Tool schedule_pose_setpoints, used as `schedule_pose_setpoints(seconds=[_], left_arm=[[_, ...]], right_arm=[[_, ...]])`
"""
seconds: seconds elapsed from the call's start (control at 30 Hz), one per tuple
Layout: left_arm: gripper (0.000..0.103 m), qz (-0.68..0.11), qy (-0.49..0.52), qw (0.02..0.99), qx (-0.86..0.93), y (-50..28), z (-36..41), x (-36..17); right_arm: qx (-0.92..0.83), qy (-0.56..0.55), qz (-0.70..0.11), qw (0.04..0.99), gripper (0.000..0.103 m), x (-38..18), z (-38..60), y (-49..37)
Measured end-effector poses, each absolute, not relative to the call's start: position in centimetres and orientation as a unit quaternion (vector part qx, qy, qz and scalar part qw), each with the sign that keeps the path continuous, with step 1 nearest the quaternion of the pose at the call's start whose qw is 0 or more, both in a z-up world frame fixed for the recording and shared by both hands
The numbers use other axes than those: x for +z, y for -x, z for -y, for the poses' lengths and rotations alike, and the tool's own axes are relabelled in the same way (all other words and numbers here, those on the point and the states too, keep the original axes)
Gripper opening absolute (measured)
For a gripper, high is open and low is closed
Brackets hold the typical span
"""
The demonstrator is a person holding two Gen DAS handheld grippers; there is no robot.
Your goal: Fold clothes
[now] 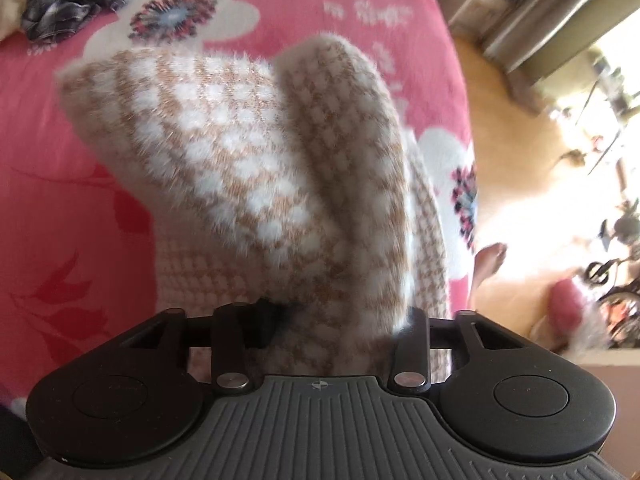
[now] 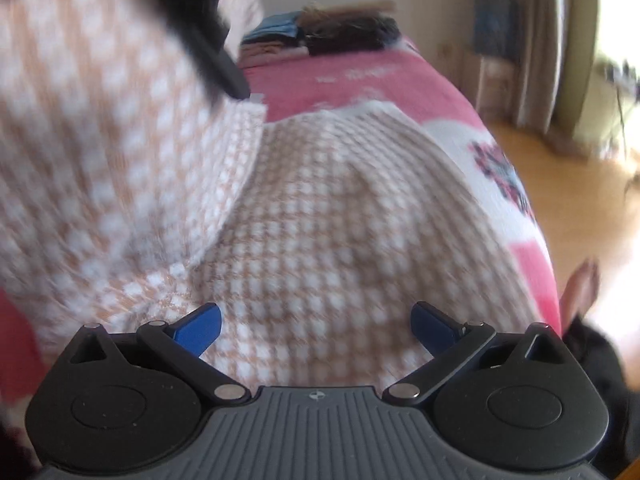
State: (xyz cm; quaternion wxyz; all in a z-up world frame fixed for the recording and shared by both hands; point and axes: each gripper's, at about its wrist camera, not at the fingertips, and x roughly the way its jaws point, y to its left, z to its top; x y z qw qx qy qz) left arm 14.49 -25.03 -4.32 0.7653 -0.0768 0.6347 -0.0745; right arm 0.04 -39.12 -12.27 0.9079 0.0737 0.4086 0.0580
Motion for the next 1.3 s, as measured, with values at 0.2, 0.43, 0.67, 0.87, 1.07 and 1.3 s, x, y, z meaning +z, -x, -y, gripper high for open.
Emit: schedule_pose_setpoints(seconds=[0.2,0.43,0.67,0.87,1.07,1.3], left_arm=[[0.071,-0.667,-0.060,0.739,-0.073,-14.9,31.1,-7.0],[0.089,-0.703,-0.174,0.677,-0.129,-13.9,35.2,-8.8],[0.091,-0.708,-0.159,0.674,-0.141,-13.2,35.1,-8.4],[0.094,-0.703,-0.109,0.685,-0.155,-13.1,33.9,-7.6],[0.094,-0.689,-0.036,0.695,-0.200,-13.3,31.3,-6.3],[0.094,-0.644,0.066,0.716,-0.263,-11.8,25.9,-4.7]], right_arm=[[0.057,-0.175,-0.393,0.901,0.100,-11.3,43.5,1.6],[0.111,-0.173,-0.355,0.912,0.100,-9.3,44.8,5.4],[0.209,-0.233,-0.309,0.898,0.101,-7.8,45.4,7.2],[0.204,-0.356,-0.346,0.844,0.094,-9.9,45.3,4.4],[0.173,-0.417,-0.378,0.808,0.063,-11.7,45.7,3.1],[0.148,-0.415,-0.402,0.802,0.060,-12.3,45.6,2.6]])
